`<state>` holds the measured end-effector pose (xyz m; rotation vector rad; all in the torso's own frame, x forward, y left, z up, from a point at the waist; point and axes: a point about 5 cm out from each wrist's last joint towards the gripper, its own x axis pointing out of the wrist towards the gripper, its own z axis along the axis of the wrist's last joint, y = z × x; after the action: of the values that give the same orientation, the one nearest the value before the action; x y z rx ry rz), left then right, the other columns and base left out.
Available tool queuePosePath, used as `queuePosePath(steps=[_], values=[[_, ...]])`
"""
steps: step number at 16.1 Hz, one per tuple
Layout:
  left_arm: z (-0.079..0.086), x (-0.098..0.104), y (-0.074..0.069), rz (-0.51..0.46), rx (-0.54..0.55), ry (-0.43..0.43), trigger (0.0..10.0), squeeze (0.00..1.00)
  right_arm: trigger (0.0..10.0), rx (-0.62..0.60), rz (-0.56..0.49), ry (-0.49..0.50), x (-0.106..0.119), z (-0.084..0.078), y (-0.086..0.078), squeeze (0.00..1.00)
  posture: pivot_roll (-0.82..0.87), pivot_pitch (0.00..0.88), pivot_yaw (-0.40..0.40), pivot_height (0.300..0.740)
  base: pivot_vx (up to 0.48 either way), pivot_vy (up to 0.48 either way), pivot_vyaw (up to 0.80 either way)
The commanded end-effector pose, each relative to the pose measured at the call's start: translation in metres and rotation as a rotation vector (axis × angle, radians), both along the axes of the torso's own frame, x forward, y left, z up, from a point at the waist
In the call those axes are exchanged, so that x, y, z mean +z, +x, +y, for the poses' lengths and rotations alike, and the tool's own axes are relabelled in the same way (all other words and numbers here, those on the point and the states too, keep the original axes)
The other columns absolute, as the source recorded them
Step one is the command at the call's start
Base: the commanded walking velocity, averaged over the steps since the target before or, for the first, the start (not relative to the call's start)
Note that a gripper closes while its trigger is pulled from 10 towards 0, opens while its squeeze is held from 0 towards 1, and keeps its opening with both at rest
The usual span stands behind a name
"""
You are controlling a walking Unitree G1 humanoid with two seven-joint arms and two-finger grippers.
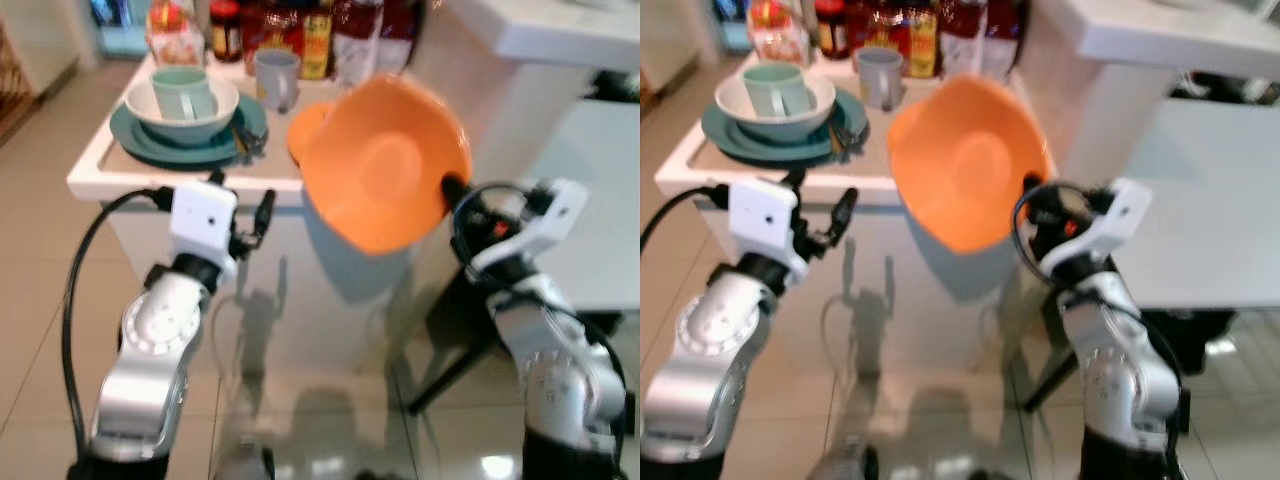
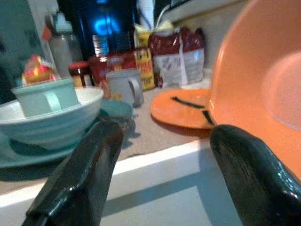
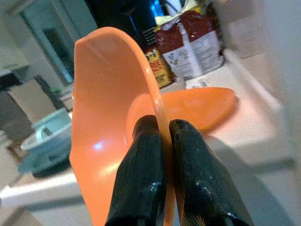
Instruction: Setting the table
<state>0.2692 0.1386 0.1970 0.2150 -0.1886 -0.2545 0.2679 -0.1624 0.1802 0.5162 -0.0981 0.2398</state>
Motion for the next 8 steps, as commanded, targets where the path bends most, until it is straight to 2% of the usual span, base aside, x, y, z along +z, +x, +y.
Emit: queuePosePath(steps=[1,3,5,8], values=[[-0.001,-0.005,-0.003,0.003,0.01,0.02,10.0,0.0,10.0,-0.018,-0.088,-0.084,0.011,0.0,-0.003,0.0,0.14,0.0,-0.06,0.74,0.0,0.0,0.0],[0.001,-0.007,-0.001,-0.003,0.036,0.047,10.0,0.0,10.0,-0.022,-0.084,-0.14,0.006,0.001,-0.007,0.0,0.14,0.0,-0.059,0.74,0.0,0.0,0.0],[0.001,-0.009,0.004,0.01,0.068,0.055,10.0,0.0,10.0,-0.034,-0.076,-0.193,-0.002,0.003,-0.007,0.0,0.15,0.0,-0.061,0.74,0.0,-0.388,0.0],[0.002,-0.012,0.005,0.018,0.071,0.069,10.0,0.0,10.0,-0.072,-0.065,-0.179,-0.005,0.003,-0.004,0.0,0.15,0.0,-0.059,0.74,0.0,-0.421,0.0]])
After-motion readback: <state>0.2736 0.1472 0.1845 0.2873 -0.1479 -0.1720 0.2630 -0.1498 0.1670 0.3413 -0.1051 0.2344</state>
